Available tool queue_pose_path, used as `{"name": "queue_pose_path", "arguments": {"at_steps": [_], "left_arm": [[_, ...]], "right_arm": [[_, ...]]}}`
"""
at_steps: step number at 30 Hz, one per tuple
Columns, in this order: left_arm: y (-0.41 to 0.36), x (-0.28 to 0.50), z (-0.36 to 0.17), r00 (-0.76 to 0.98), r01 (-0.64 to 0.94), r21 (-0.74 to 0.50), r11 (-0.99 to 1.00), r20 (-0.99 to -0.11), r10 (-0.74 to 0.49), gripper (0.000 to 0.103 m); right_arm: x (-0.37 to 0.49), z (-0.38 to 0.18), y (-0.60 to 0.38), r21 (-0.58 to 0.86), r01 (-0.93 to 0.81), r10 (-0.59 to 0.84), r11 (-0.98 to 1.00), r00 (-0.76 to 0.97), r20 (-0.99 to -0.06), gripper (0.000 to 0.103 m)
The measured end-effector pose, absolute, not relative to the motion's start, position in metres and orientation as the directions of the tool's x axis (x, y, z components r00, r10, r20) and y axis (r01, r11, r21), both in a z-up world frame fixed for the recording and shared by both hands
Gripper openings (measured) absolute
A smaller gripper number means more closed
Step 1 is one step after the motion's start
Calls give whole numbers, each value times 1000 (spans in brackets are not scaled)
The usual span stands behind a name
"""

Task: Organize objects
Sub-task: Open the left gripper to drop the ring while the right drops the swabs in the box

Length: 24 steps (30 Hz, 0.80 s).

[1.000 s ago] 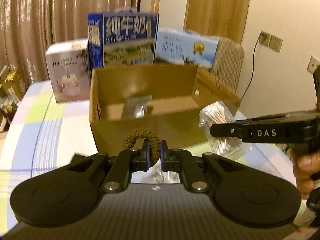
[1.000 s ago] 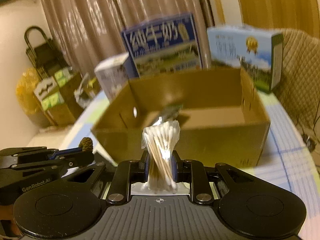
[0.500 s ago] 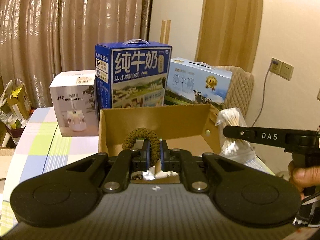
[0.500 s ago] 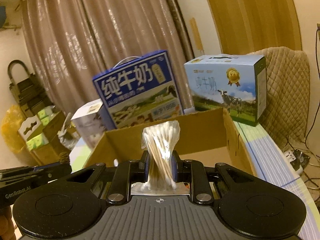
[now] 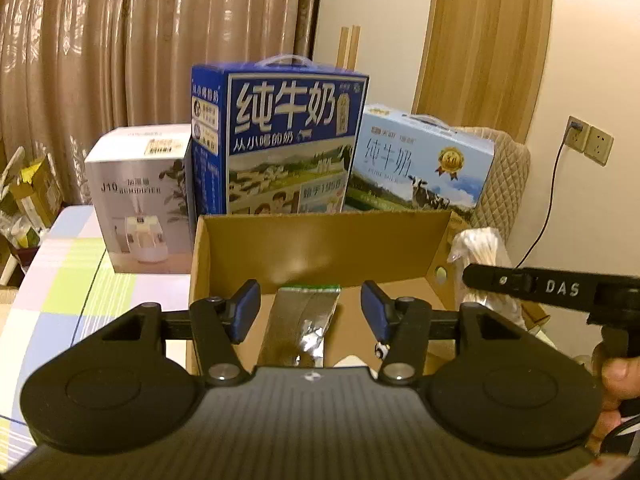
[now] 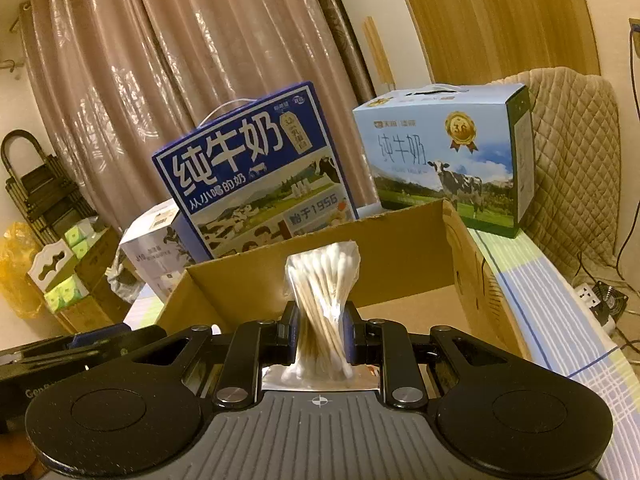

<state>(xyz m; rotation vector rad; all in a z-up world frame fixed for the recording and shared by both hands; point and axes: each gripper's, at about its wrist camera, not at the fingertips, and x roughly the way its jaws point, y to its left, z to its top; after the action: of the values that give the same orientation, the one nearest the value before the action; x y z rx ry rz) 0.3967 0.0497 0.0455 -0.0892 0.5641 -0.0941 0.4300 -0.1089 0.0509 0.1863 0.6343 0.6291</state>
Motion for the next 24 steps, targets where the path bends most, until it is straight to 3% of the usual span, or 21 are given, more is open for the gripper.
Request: {"name": "queue_pose_path", "arguments": {"at_steps": [9, 11, 13, 14, 24], "left_arm": [[54, 390, 47, 844, 53, -109, 993, -526, -103, 50], [54, 390, 47, 844, 48, -109, 993, -527, -99, 50], [54, 390, 45, 843, 48, -107, 993, -530, -98, 50], [54, 390, 45, 842, 46, -105, 993, -531, -95, 51], [59, 387, 38, 837, 42, -90, 995, -541, -85, 58]], "right_arm": [[428, 51, -107, 382, -514, 640, 768, 615, -460, 19], [429, 47, -107, 422, -520, 669, 743, 605, -431, 29], [429, 45, -110, 435, -499, 658, 750, 627, -417, 70], [428, 46, -111, 435, -494, 653, 753, 640, -404, 74], [431, 41, -121, 416, -453, 608, 789, 672, -422, 75]]}}
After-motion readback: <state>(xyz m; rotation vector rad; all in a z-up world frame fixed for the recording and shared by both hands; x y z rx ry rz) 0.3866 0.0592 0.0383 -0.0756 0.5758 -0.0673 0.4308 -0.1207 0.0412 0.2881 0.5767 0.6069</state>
